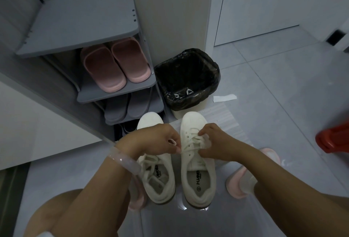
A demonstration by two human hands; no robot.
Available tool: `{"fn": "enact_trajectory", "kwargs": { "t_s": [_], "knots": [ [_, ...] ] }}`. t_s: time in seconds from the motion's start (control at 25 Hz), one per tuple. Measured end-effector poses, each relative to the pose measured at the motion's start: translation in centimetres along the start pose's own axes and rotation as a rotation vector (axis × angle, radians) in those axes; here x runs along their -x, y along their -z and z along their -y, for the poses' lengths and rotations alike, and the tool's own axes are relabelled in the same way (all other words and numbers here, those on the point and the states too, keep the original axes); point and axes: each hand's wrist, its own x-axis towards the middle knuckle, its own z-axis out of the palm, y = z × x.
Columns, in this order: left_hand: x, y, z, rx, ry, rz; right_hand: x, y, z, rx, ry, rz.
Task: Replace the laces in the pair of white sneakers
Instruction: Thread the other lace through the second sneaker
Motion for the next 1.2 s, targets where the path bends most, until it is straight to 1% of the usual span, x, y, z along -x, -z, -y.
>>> {"fn": "enact_trajectory", "kwargs": {
  "t_s": [0.04,0.08,0.12,0.16,0.2,0.24,0.28,0.32,0.36,0.4,0.44,0.48,0.52,0.56,0.6,0.64,0.68,0.72,0.76,0.8,0.84,0.88,0.96,1.0,1.04,1.08,1.12,1.16,1.2],
  "knots": [
    [0.0,0.0,-0.1,-0.007,-0.008,0.018,0.0,0.0,0.0,-0.001,-0.005,-0.001],
    [-0.1,0.1,-0.1,-0.001,-0.013,-0.007,0.1,0.0,0.1,0.001,-0.01,-0.007],
    [-0.3,0.1,-0.1,0.025,-0.014,-0.083,0.3,0.0,0.3,0.024,0.007,-0.023],
    [-0.6,0.0,-0.2,0.07,-0.014,-0.197,0.5,-0.1,0.6,0.057,0.053,-0.04],
    [-0.9,-0.1,-0.3,0.142,-0.021,-0.327,0.7,-0.1,1.0,0.062,0.135,-0.057],
    [-1.2,-0.3,-0.6,0.224,-0.042,-0.445,0.9,-0.1,1.6,-0.002,0.216,-0.067],
    [-1.5,-0.5,-0.7,0.283,-0.073,-0.539,1.3,0.1,2.4,-0.166,0.257,-0.074],
    [-1.9,-0.8,-0.7,0.291,-0.092,-0.617,1.6,0.6,3.1,-0.395,0.237,-0.102],
    [-2.2,-1.3,-0.5,0.251,-0.094,-0.689,1.7,1.3,3.5,-0.623,0.182,-0.178],
    [-2.6,-1.7,-0.3,0.182,-0.076,-0.767,1.7,2.3,3.4,-0.831,0.111,-0.316],
    [-2.9,-2.1,-0.1,0.093,-0.046,-0.837,1.6,3.5,3.0,-0.979,0.035,-0.495],
    [-3.2,-2.5,0.1,0.0,-0.004,-0.837,1.5,4.7,2.4,-1.03,-0.053,-0.654],
    [-3.3,-3.0,0.2,-0.08,0.047,-0.741,1.4,5.6,1.4,-0.968,-0.149,-0.75],
    [-3.6,-3.7,0.4,-0.137,0.093,-0.58,1.2,6.2,0.3,-0.771,-0.249,-0.761],
    [-3.8,-4.4,0.3,-0.166,0.119,-0.4,1.1,6.6,-0.8,-0.465,-0.344,-0.666],
    [-3.9,-5.0,0.3,-0.187,0.13,-0.261,0.9,6.5,-1.8,-0.153,-0.405,-0.493],
    [-3.9,-5.3,0.2,-0.23,0.126,-0.179,0.9,6.0,-2.4,0.12,-0.442,-0.318],
    [-3.9,-5.3,0.2,-0.263,0.117,-0.149,0.9,5.3,-2.4,0.323,-0.445,-0.204],
    [-3.9,-5.0,0.3,-0.256,0.099,-0.153,1.0,4.6,-2.0,0.446,-0.396,-0.174],
    [-3.8,-4.5,0.2,-0.218,0.061,-0.191,1.0,3.9,-1.2,0.478,-0.268,-0.196],
    [-3.6,-3.8,-0.1,-0.151,0.016,-0.252,1.1,3.1,-0.1,0.435,-0.099,-0.173],
    [-3.2,-3.1,-0.4,-0.064,-0.042,-0.326,1.1,2.1,0.9,0.311,0.051,-0.121],
    [-2.0,-1.5,-0.8,0.051,-0.146,-0.424,1.4,0.0,2.9,0.0,0.245,-0.05],
    [-1.4,-0.8,-0.9,0.061,-0.17,-0.435,1.6,-0.4,3.6,-0.112,0.264,-0.109],
    [-1.0,-0.3,-0.6,0.063,-0.176,-0.435,1.4,-0.1,3.8,-0.25,0.25,-0.233],
    [-0.6,0.1,-0.2,0.069,-0.162,-0.435,1.2,0.5,3.8,-0.406,0.201,-0.391],
    [-0.3,0.4,0.2,0.082,-0.136,-0.436,1.1,1.5,3.6,-0.602,0.132,-0.547],
    [-0.1,0.6,0.7,0.092,-0.103,-0.43,1.1,2.7,3.5,-0.833,0.07,-0.667],
    [0.0,0.7,1.1,0.086,-0.072,-0.419,1.3,3.9,3.4,-1.054,0.024,-0.742]
  ]
}}
